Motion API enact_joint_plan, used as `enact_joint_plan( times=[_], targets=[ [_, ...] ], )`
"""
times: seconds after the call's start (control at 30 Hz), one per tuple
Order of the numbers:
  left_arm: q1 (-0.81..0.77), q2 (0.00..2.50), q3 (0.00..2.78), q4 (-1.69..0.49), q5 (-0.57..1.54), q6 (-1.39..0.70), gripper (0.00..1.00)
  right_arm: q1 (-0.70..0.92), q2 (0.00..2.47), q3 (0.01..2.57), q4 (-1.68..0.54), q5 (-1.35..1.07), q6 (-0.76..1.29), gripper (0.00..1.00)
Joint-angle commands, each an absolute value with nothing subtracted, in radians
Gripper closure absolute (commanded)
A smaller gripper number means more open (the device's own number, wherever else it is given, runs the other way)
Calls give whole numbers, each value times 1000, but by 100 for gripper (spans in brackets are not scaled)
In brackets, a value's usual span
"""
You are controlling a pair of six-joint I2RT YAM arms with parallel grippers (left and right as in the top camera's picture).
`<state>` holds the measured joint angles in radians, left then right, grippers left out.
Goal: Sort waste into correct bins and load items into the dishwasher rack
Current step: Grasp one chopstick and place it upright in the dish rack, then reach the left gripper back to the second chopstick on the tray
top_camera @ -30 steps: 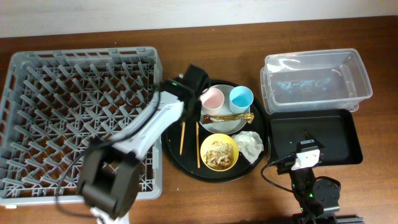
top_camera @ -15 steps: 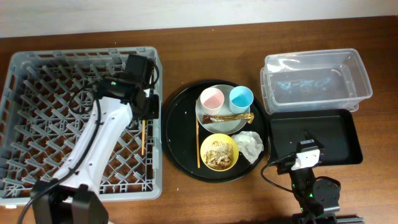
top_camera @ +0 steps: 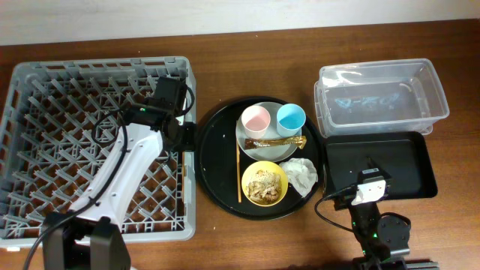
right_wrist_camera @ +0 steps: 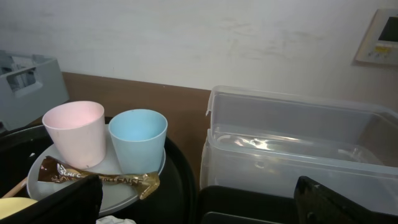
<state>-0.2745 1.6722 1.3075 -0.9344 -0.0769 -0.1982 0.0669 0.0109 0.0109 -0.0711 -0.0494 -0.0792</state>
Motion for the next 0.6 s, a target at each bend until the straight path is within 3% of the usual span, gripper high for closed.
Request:
enact_joint_plan(
  times=[0.0,0.13,0.27,0.47,0.57],
  targets=[
    [-325,1579,1358,-931,12,-218,33,64,6,6,-75,-44,-78,1],
    [-433,1506,1358,-928,22,-280,32,64,6,6,-75,-44,-78,1],
    [-543,1506,1357,-914,30,-292,14,64,6,6,-75,-44,-78,1],
    [-590,1519,1348,-862,26,-414,14,64,6,6,-75,-44,-78,1],
    [-625,1561,1306,-834,-86,-469,14,65,7,6,-75,-44,-78,1]
  ],
)
